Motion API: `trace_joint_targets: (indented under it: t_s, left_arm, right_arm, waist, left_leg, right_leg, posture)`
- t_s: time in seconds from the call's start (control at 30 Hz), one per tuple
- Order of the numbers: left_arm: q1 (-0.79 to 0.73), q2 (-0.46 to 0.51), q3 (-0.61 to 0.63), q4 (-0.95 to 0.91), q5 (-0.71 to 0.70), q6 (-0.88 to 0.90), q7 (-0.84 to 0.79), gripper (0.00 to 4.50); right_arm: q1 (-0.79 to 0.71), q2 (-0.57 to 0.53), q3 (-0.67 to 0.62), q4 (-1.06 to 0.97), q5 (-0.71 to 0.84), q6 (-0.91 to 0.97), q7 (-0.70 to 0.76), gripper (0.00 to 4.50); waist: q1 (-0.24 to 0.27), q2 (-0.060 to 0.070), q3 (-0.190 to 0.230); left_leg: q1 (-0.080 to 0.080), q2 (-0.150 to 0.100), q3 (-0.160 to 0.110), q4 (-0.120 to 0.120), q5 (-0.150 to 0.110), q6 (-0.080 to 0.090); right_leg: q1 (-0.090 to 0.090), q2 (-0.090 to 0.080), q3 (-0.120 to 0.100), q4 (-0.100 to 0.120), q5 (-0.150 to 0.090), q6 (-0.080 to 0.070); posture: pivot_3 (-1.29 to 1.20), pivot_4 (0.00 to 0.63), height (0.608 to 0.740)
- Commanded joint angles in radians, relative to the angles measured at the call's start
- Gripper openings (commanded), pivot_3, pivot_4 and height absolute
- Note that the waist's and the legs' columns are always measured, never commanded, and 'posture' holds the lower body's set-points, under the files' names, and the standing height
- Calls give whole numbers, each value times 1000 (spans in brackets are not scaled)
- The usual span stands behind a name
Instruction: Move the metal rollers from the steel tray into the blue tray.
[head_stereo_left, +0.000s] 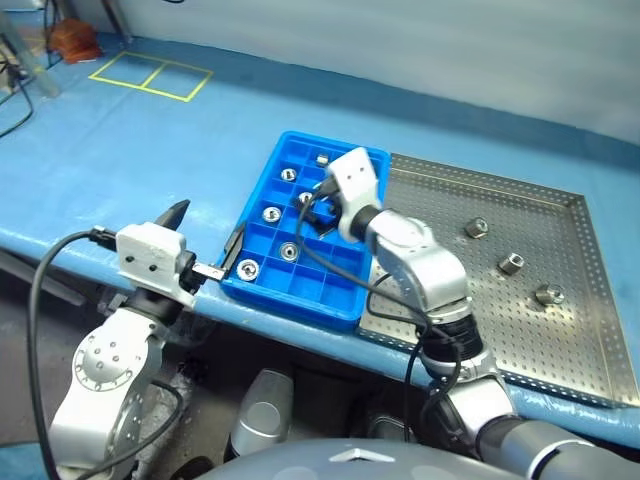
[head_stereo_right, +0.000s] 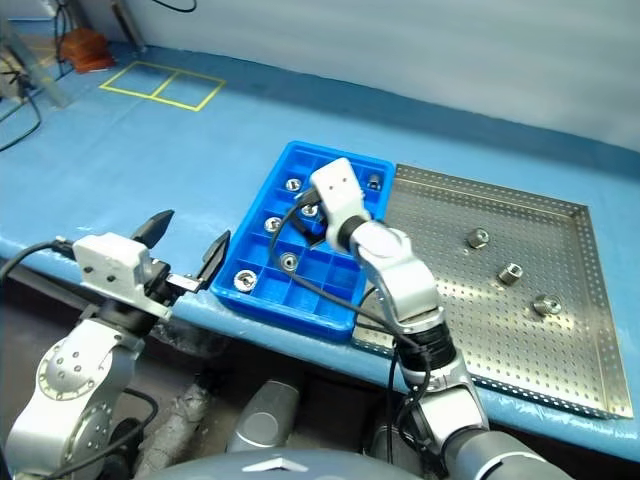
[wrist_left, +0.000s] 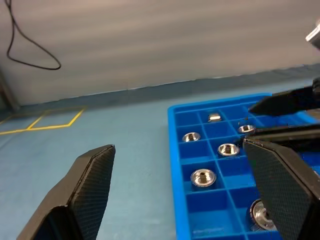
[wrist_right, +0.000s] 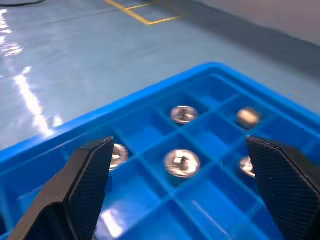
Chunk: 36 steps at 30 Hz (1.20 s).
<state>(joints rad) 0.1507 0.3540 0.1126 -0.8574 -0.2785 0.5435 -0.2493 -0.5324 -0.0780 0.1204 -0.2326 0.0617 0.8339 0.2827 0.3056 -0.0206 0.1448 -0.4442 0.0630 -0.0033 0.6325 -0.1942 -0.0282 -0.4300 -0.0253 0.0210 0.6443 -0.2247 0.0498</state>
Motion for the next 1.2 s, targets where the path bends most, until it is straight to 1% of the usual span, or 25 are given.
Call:
trace_joint_targets:
  t_s: [0.03,0.1,0.2,0.23,0.3,0.4,0.47,0.6,0.67,0.87,1.2]
  left_arm:
    - [-94,-7,-75,52,-19,7,-33,4500]
    - [-139,-15,-129,90,-22,7,-51,4500]
    - [-173,-34,-189,128,-25,11,-65,4500]
    - [-182,-39,-206,140,-22,11,-69,4500]
    - [-196,-49,-235,167,-17,16,-70,4500]
    - [-215,-68,-274,207,-19,19,-77,4500]
    - [-224,-83,-309,230,-18,12,-87,4500]
    - [-216,-104,-357,245,-10,2,-91,4500]
    - [-205,-110,-365,245,-8,0,-86,4500]
    - [-182,-119,-370,239,-7,-3,-83,4500]
    - [-171,-127,-366,242,0,-12,-74,4500]
  right_arm:
    - [8,-28,-133,-6,-55,23,-145,4453]
    - [11,-49,-188,45,-89,18,-223,4453]
    - [-4,-54,-245,143,-84,-16,-276,4453]
    - [-14,-53,-262,181,-79,-30,-288,4453]
    - [-42,-48,-290,263,-65,-61,-303,4453]
    - [-91,-49,-310,395,-49,-116,-310,4453]
    - [-132,-48,-323,494,-36,-160,-311,4453]
    - [-203,-51,-329,618,-23,-234,-310,4453]
    - [-232,-53,-331,655,-15,-259,-309,4453]
    - [-294,-61,-337,802,8,-326,-301,4453]
    - [-372,-46,-300,1065,8,-444,-267,4453]
  waist:
    - [-37,1,0]
    - [-75,2,-1]
    - [-153,3,-1]
    - [-184,3,-1]
    - [-239,4,-1]
    - [-297,6,0]
    - [-319,7,1]
    - [-328,8,2]
    - [-327,9,2]
    - [-319,9,3]
    - [-316,10,3]
  left_leg:
    - [-1,0,0,0,2,3]
    - [-1,-1,-1,0,3,3]
    - [-1,-1,-2,0,3,5]
    - [-1,-1,-2,0,3,5]
    - [0,-2,-2,-1,3,6]
    - [2,-1,-2,-3,3,6]
    - [4,-1,-2,-3,3,7]
    - [10,-1,-1,-3,4,8]
    - [15,-1,-1,-3,4,8]
    - [15,-2,0,-3,4,9]
    - [15,-2,3,-3,4,9]
  right_leg:
    - [3,0,0,0,1,-1]
    - [3,0,0,1,1,-2]
    - [5,0,1,1,5,-5]
    - [5,0,2,1,7,-2]
    - [5,0,3,1,8,-2]
    - [5,1,5,3,8,-2]
    - [6,2,6,5,7,-2]
    - [11,3,10,6,7,-1]
    - [15,3,10,6,5,2]
    - [15,3,13,6,5,2]
    - [14,4,17,5,6,2]
  posture:
    - [129,150,740]
    - [87,150,740]
    - [54,150,740]
    - [54,150,740]
    - [54,150,740]
    - [42,150,740]
    - [51,150,740]
    - [75,150,740]
    - [75,150,740]
    - [86,150,740]
    - [122,150,740]
